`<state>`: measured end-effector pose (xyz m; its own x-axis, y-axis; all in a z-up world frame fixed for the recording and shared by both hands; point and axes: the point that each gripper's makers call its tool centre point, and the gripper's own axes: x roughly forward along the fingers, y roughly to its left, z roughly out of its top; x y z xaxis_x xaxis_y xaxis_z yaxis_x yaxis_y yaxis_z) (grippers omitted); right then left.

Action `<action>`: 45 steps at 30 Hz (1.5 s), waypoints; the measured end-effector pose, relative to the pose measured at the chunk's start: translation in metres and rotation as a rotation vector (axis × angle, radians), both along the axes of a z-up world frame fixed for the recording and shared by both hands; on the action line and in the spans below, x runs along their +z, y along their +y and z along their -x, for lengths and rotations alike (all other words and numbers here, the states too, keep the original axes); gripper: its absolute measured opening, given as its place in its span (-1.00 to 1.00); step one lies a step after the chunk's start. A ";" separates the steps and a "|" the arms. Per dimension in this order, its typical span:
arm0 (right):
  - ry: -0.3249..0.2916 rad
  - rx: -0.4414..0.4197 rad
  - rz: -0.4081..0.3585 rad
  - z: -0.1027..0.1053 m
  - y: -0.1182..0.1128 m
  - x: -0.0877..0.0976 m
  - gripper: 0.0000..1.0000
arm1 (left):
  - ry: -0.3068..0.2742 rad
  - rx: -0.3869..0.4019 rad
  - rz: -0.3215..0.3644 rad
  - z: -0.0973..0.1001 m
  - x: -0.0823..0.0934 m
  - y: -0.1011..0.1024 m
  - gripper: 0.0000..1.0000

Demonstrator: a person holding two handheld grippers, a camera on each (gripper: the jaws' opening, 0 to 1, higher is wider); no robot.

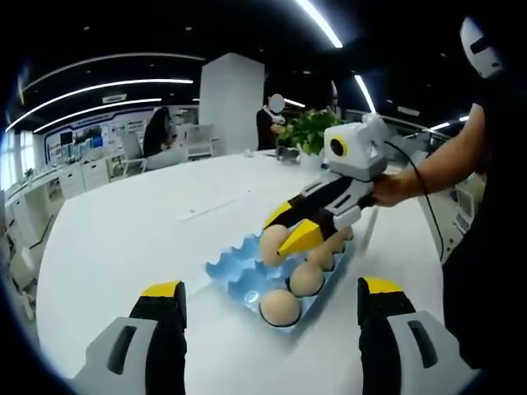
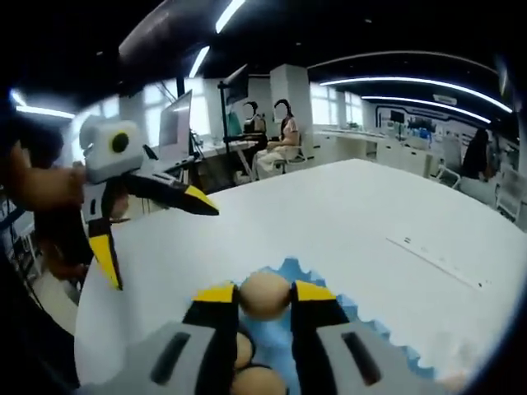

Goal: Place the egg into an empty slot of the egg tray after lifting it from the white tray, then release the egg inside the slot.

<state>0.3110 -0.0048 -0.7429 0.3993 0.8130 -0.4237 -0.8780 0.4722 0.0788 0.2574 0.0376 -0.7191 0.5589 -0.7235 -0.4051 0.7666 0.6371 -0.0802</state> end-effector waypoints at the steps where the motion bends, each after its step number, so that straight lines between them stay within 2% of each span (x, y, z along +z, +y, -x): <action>1: -0.002 0.004 0.000 0.000 0.004 -0.001 -0.54 | 0.001 0.001 0.000 0.000 0.000 0.000 0.72; 21: 0.050 0.044 0.048 -0.004 0.030 -0.028 -0.53 | -0.006 0.012 0.011 0.000 0.002 0.004 0.72; 26: 0.056 0.043 0.055 -0.007 0.030 -0.034 -0.52 | -0.007 0.017 0.017 -0.001 0.003 0.006 0.71; 28: 0.078 0.039 0.053 -0.006 0.031 -0.036 -0.52 | -0.007 0.019 0.021 -0.001 0.003 0.006 0.72; 40: 0.073 0.046 0.062 -0.008 0.033 -0.037 -0.51 | -0.008 0.018 0.012 -0.002 0.002 0.006 0.71; 45: 0.048 0.057 0.061 -0.007 0.032 -0.037 -0.50 | -0.009 0.025 0.007 -0.001 0.002 0.006 0.71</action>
<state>0.3181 0.0268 -0.7795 0.3311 0.8057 -0.4911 -0.8993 0.4270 0.0943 0.2580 0.0439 -0.7168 0.5804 -0.7123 -0.3948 0.7512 0.6554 -0.0781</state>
